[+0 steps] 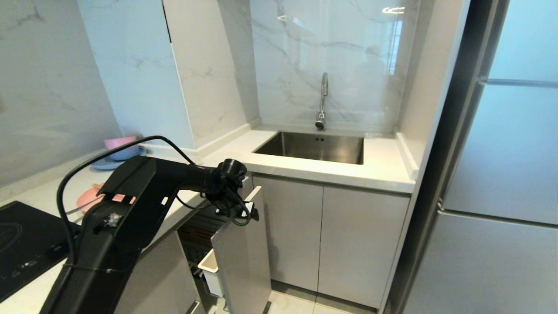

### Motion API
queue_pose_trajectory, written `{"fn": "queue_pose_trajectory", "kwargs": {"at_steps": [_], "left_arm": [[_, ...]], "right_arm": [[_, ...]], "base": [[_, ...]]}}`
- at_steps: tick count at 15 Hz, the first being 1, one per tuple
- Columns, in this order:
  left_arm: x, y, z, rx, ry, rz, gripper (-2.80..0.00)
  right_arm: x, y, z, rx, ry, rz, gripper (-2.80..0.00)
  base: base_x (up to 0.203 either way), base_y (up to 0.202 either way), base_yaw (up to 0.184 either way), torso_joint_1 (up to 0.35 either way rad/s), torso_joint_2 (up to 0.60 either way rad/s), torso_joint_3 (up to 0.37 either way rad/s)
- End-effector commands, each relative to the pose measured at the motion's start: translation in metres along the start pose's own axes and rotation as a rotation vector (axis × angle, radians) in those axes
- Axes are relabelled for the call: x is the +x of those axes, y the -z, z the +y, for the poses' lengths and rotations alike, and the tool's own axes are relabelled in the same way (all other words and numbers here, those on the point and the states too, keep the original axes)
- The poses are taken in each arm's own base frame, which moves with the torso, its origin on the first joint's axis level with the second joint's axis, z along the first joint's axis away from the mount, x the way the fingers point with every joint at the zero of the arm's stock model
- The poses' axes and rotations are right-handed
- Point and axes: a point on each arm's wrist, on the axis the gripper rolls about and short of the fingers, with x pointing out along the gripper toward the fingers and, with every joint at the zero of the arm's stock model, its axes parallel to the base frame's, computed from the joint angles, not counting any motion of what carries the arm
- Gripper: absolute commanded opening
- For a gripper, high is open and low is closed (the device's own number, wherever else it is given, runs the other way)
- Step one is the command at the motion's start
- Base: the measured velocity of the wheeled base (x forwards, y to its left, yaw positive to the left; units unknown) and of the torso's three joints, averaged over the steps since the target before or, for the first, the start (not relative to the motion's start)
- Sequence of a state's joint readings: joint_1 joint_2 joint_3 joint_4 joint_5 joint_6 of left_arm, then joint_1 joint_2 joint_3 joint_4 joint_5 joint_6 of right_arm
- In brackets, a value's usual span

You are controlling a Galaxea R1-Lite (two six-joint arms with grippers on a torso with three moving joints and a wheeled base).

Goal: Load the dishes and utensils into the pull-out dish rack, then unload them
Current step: Open the cupboard

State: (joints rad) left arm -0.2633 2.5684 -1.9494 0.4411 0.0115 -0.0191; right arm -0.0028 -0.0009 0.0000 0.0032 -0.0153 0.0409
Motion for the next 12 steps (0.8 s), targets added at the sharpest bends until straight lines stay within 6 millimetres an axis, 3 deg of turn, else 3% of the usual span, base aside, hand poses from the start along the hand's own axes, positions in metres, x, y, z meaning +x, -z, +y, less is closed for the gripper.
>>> {"fn": "queue_pose_trajectory", "kwargs": {"at_steps": [1,12], "left_arm": [[0.003,0.002,-0.005,0.008,0.003,0.010,0.00],[0.000,0.002,-0.036,0.047,0.031,0.003,0.00]], "right_arm": [[0.000,0.000,0.000,0.001,0.000,0.002,-2.80],[0.000,0.000,0.000,0.001,0.000,0.002,-2.80]], "base": [[0.000,0.000,0.000,0.000,0.00,0.000],[0.000,0.000,0.000,0.000,0.00,0.000]]}}
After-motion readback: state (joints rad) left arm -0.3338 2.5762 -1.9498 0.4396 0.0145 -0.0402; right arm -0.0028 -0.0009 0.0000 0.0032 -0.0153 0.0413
